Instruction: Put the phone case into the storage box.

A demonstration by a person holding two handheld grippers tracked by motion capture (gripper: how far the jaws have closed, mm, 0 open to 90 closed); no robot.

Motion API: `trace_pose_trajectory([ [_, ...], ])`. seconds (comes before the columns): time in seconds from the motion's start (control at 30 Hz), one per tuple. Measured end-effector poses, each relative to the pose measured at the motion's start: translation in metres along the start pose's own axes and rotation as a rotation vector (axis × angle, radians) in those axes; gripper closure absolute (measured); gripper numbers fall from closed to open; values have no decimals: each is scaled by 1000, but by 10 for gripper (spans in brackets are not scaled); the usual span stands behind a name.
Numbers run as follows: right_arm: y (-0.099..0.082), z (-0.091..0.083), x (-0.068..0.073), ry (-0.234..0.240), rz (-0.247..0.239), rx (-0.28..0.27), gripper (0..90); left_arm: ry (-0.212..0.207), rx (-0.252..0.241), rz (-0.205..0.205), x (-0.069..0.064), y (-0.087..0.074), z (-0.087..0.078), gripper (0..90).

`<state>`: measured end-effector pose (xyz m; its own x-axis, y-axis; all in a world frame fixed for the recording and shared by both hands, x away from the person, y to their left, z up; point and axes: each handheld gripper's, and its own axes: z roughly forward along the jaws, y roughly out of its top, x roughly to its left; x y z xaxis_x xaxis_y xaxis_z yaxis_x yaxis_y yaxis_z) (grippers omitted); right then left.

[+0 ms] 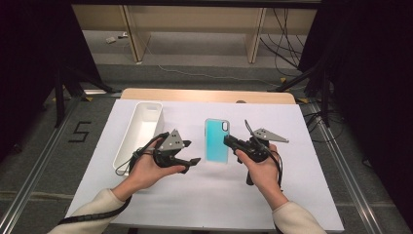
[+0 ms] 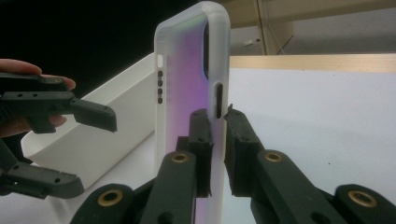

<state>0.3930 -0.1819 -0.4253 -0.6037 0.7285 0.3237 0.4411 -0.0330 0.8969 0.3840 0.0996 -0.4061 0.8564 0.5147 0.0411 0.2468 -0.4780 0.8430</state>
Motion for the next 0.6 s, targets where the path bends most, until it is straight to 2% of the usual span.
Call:
trace_pose_trajectory([
  [0.03,0,0,0,0,-9,-6,827,5,-12,-7,0,0,0,366],
  [0.1,0,0,3,9,11,-2,828,7,-19,-21,0,2,1,384],
  [0.23,-1,1,4,1,-12,-10,828,12,-38,-56,1,6,2,425],
  [0.33,0,0,7,14,1,-6,827,3,-59,-74,3,8,3,463],
  [0.4,0,1,7,10,-2,-6,828,-5,-53,-79,4,10,4,485],
  [0.6,0,0,9,10,-8,-12,827,6,-57,-120,7,12,11,562],
])
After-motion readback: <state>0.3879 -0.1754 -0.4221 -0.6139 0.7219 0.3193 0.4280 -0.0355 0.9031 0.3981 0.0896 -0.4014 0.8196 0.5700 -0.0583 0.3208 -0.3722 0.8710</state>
